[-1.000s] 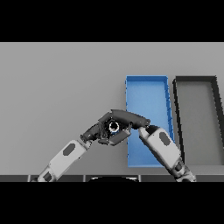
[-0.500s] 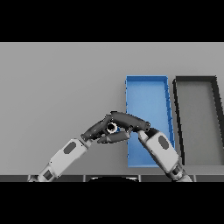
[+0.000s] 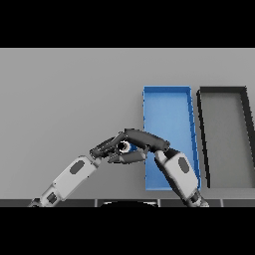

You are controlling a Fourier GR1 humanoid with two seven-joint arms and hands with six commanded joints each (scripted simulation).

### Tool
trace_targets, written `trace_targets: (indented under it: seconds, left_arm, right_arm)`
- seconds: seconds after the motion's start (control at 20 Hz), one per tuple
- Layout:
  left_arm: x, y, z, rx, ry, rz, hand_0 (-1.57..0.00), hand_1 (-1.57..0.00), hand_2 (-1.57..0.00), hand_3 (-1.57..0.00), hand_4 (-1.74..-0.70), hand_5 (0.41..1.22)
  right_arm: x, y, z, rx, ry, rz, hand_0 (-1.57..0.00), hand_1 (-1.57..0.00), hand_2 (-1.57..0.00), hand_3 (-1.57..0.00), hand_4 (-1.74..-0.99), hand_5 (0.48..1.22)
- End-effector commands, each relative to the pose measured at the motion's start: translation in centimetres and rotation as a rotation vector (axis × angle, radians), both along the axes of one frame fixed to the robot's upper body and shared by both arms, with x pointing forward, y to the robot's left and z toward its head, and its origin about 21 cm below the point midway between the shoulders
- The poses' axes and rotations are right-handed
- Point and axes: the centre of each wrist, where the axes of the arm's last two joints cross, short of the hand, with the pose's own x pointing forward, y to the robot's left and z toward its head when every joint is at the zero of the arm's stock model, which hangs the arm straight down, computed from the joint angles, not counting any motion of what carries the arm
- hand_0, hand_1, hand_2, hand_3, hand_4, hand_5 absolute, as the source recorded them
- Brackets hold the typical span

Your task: Pick up the blue pipe and place it into the blue bin.

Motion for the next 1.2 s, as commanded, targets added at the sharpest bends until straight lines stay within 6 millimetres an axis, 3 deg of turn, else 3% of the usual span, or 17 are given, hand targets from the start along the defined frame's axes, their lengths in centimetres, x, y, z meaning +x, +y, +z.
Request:
trace_targets:
  seconds: [0.0, 0.15, 0.3, 0.5, 0.65, 0.9, 1.15]
  left_arm:
    - [-0.1, -0.4, -0.2, 0.016, 0.012, 0.017, -0.2, -0.17, -0.17, -0.07, -0.91, 0.901]
    - [0.0, -0.1, -0.7, 0.053, 0.029, 0.055, -0.1, -0.09, -0.09, -0.03, -0.84, 0.754]
    - [0.1, -0.3, -0.6, 0.047, 0.044, 0.068, -0.05, -0.04, -0.04, -0.02, -0.83, 0.659]
    - [-0.3, 0.1, -0.6, 0.074, 0.133, 0.113, -0.02, -0.02, -0.02, -0.01, -0.87, 0.612]
    - [-0.6, 0.3, -1.0, 0.087, 0.127, 0.128, -0.01, -0.01, -0.01, 0.0, -0.88, 0.572]
    - [-1.1, 0.6, -1.1, 0.089, 0.14, 0.115, 0.0, 0.0, 0.0, 0.0, -0.87, 0.523]
    - [-0.8, 0.4, -1.0, 0.103, 0.132, 0.114, 0.0, 0.0, 0.0, 0.0, -0.86, 0.493]
  right_arm:
    - [0.0, -0.1, 0.0, 0.004, -0.003, 0.0, -1.57, -1.57, -1.57, -1.57, -1.484, 1.215]
    - [0.1, 0.1, 0.1, 0.023, 0.002, -0.009, -1.57, -1.57, -1.57, -1.57, -1.485, 1.218]
    - [0.3, -0.1, 0.2, 0.028, -0.019, -0.022, -1.57, -1.57, -1.57, -1.57, -1.485, 1.219]
    - [0.0, 0.0, 0.3, 0.066, -0.016, -0.021, -1.57, -1.57, -1.57, -1.57, -1.491, 1.22]
    - [0.3, -0.2, 0.7, 0.146, 0.131, 0.018, -1.57, -1.57, -1.57, -1.57, -1.492, 1.221]
    - [1.8, -1.0, 4.2, 0.226, 0.237, 0.033, -1.57, -1.57, -1.57, -1.57, -1.493, 1.221]
    - [2.7, -1.7, 10.7, 0.27, 0.117, 0.018, -1.57, -1.57, -1.57, -1.57, -1.494, 1.221]
